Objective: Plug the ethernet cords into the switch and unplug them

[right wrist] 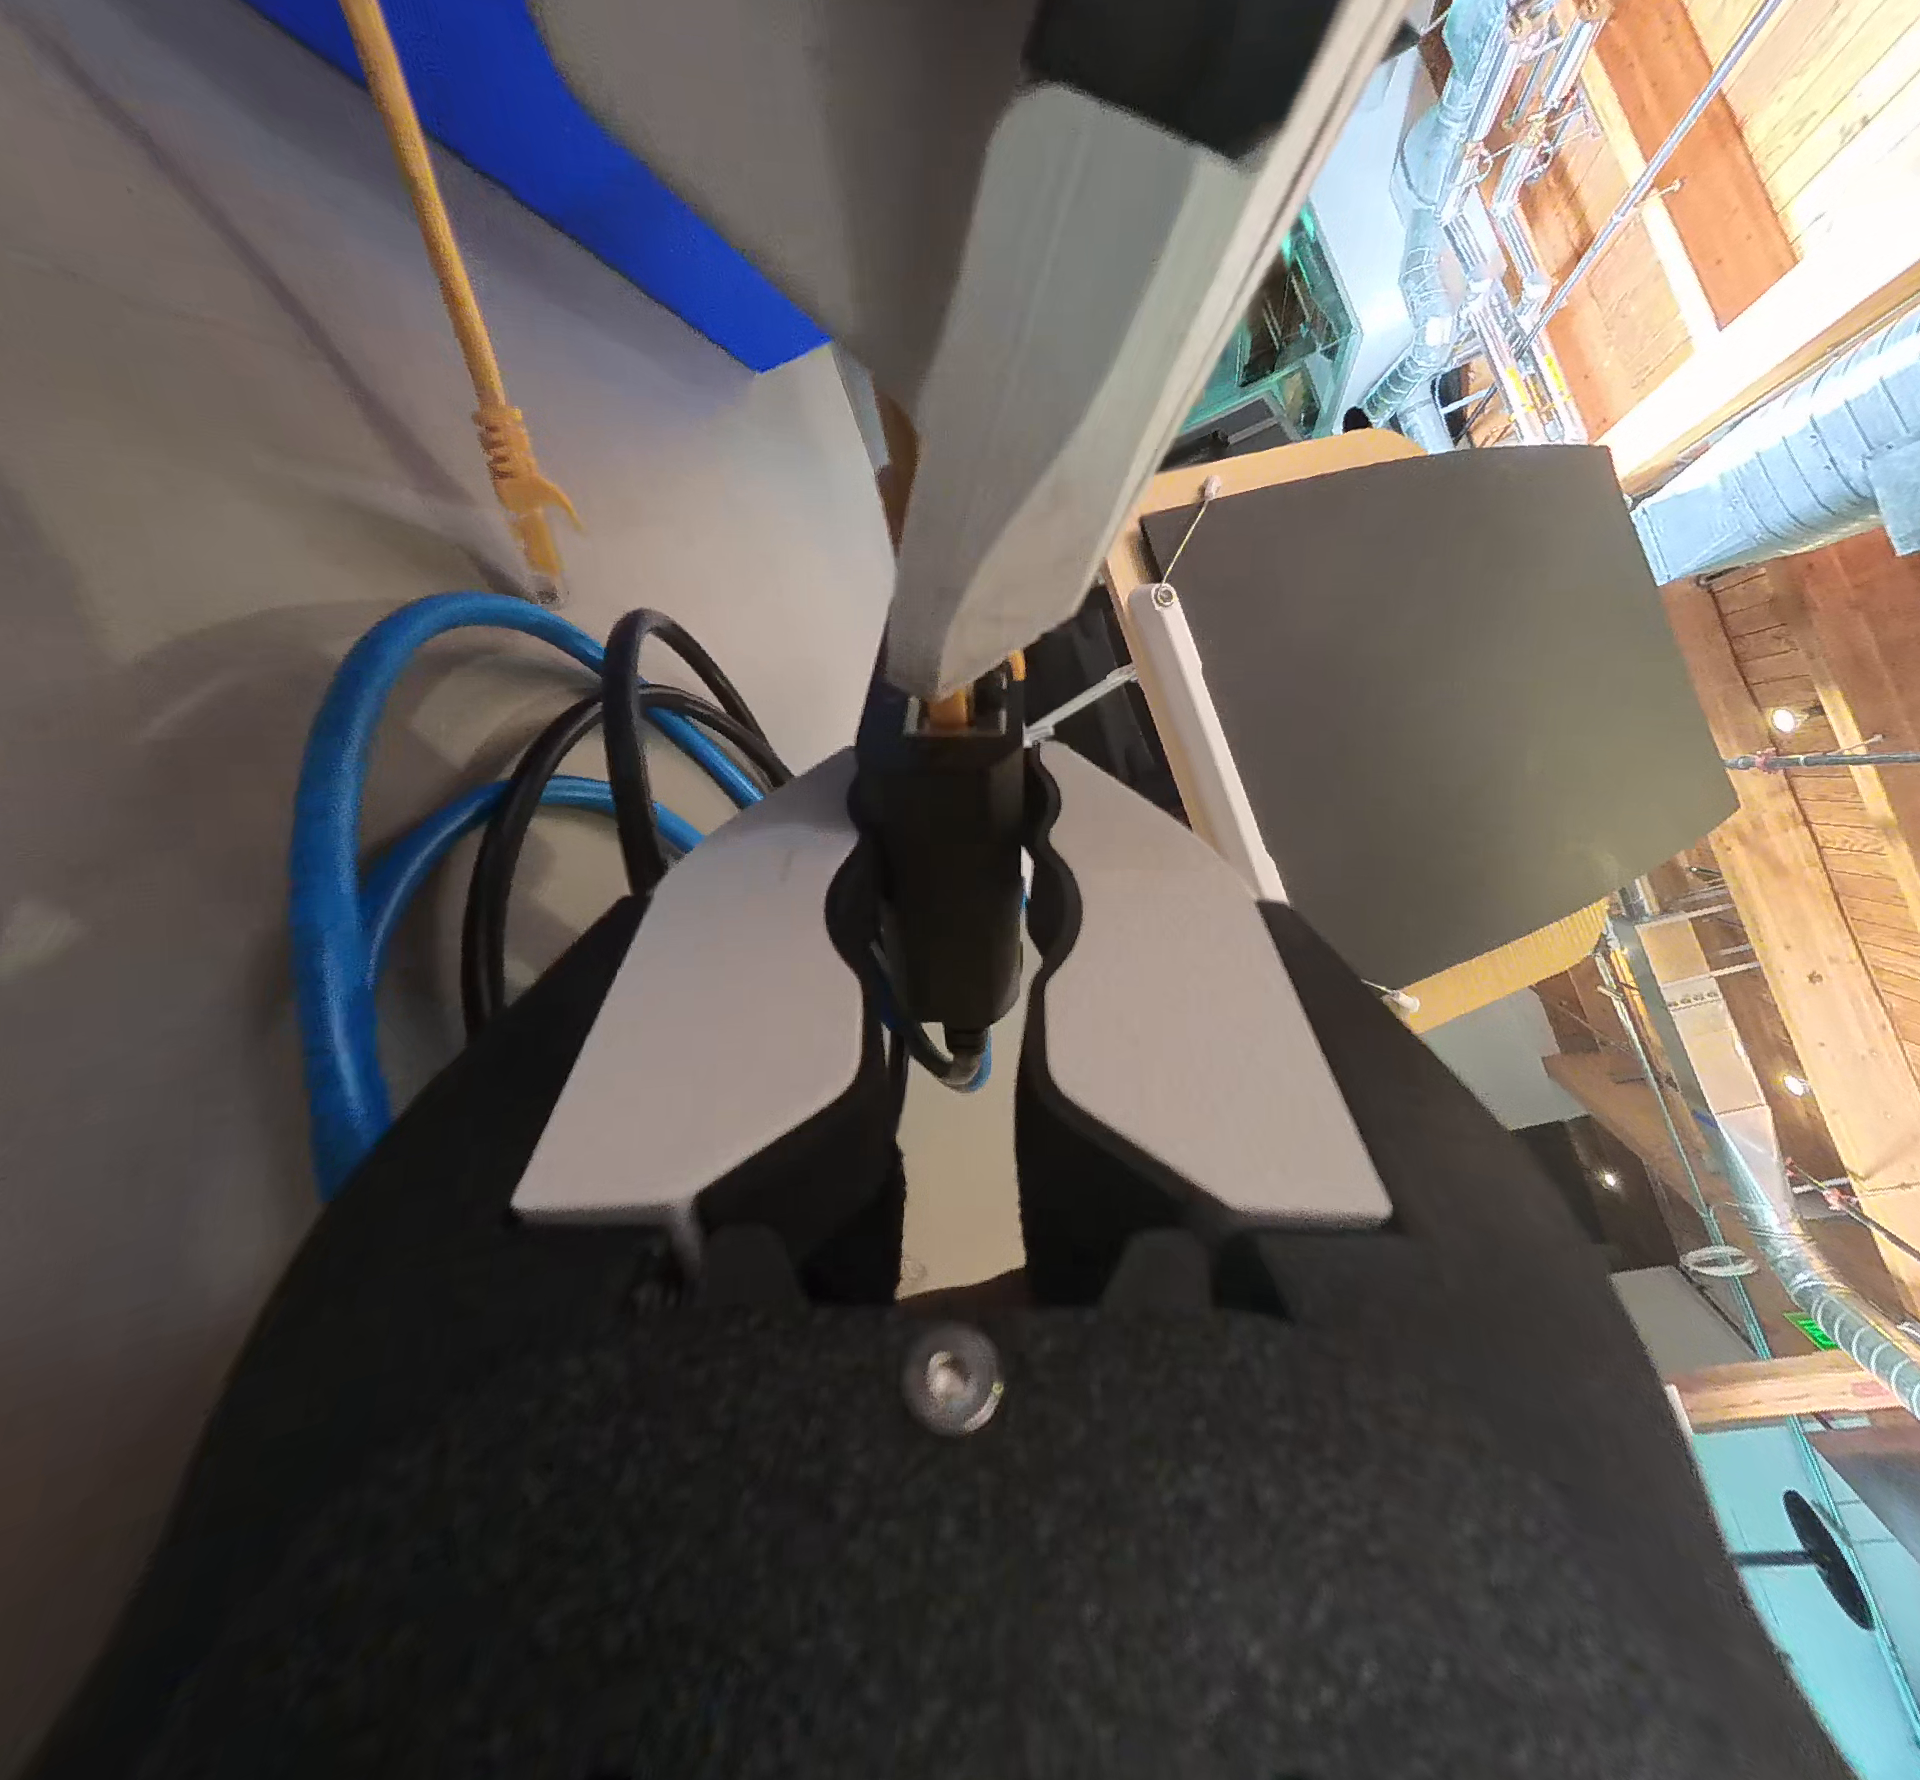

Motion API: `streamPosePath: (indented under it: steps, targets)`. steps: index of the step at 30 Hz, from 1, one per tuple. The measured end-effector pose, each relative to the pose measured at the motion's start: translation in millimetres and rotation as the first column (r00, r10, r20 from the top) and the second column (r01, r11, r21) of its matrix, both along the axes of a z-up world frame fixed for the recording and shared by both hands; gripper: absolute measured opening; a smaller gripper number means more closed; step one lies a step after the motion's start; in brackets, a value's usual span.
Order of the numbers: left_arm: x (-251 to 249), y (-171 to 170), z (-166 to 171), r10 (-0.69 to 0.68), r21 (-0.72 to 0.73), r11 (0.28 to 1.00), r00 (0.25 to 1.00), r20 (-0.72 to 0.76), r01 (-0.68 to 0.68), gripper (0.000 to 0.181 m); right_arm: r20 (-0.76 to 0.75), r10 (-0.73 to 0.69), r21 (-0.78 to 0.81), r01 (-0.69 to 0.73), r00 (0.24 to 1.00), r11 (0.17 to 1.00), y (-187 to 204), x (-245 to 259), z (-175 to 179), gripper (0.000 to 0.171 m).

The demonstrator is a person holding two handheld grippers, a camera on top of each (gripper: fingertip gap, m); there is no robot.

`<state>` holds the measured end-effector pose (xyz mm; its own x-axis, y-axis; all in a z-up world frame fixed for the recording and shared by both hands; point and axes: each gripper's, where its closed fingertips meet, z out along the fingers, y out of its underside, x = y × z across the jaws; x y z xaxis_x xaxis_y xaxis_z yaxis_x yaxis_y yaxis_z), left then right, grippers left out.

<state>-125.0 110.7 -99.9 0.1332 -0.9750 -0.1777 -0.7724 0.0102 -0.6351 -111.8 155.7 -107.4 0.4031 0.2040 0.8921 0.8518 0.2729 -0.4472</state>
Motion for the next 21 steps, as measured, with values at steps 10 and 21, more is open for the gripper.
streamPosePath:
  steps: [10, 21]
  targets:
    - [-7.5, 4.7, -9.6, 0.055, -0.001, 0.998, 0.988, -0.143, -0.056, 0.012, 0.084, -0.036, 0.036, 0.033, 0.996, 0.999, 4.5, -0.1, -6.6, 0.026]
    - [-2.3, 1.0, 0.7, 0.21, -0.502, 0.849, 0.977, 0.036, -0.165, 0.023, 0.113, -0.055, 0.159, 0.037, 0.992, 0.987, 1.0, 4.0, 2.6, 0.025]
